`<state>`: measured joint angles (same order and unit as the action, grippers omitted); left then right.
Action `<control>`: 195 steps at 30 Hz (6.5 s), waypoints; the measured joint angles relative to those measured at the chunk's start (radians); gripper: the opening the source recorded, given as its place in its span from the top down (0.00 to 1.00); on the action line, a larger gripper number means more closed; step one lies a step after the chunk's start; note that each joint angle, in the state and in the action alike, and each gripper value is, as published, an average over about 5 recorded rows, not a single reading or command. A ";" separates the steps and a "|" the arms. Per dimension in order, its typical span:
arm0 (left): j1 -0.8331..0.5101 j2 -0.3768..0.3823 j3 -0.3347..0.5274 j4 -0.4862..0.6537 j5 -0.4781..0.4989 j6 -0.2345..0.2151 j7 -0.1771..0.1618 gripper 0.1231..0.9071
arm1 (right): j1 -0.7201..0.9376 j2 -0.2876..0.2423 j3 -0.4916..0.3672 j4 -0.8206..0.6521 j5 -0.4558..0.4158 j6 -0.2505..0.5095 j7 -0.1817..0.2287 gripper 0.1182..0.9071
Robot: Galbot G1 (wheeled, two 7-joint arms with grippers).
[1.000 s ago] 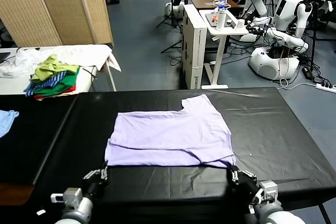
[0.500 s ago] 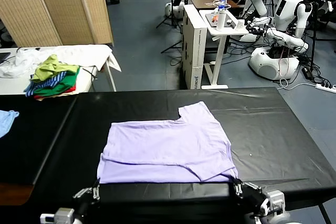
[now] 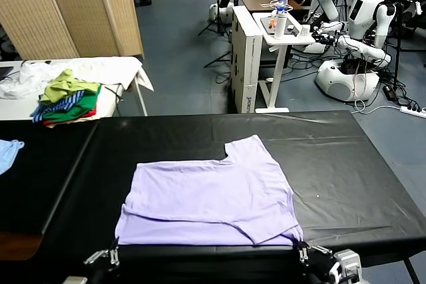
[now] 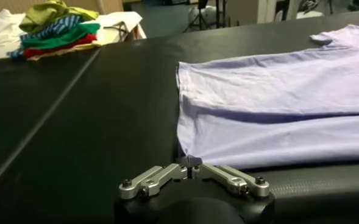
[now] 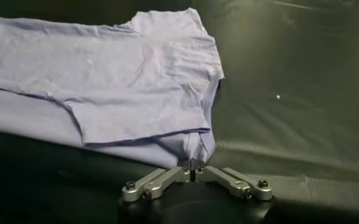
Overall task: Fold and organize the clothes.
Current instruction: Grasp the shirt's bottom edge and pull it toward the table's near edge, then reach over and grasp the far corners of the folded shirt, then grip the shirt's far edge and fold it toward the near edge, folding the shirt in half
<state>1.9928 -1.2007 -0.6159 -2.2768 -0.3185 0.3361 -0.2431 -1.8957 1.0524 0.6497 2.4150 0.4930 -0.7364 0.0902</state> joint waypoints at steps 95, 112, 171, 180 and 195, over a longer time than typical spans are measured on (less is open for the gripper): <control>-1.008 0.296 0.311 0.536 -0.686 0.370 -0.079 0.94 | 1.167 0.095 -0.489 -0.875 0.155 0.000 0.052 0.97; -0.934 0.300 0.246 0.409 -0.678 0.351 -0.076 0.96 | 1.039 0.019 -0.382 -0.686 0.184 0.105 0.021 0.97; -0.342 0.172 -0.033 -0.023 -0.383 0.253 -0.065 0.96 | 0.321 -0.117 -0.128 -0.150 0.195 0.000 0.052 0.97; -0.270 0.134 -0.021 0.020 -0.182 0.136 0.029 0.96 | 0.323 -0.128 -0.134 -0.154 0.195 0.000 0.051 0.97; -0.195 0.069 0.002 0.031 -0.012 0.008 0.009 0.80 | 0.328 -0.141 -0.162 -0.144 0.197 0.000 0.050 0.97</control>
<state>1.7982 -1.1315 -0.6140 -2.2456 -0.3303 0.3438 -0.2338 -1.5679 0.9110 0.4881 2.2709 0.6897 -0.7364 0.1406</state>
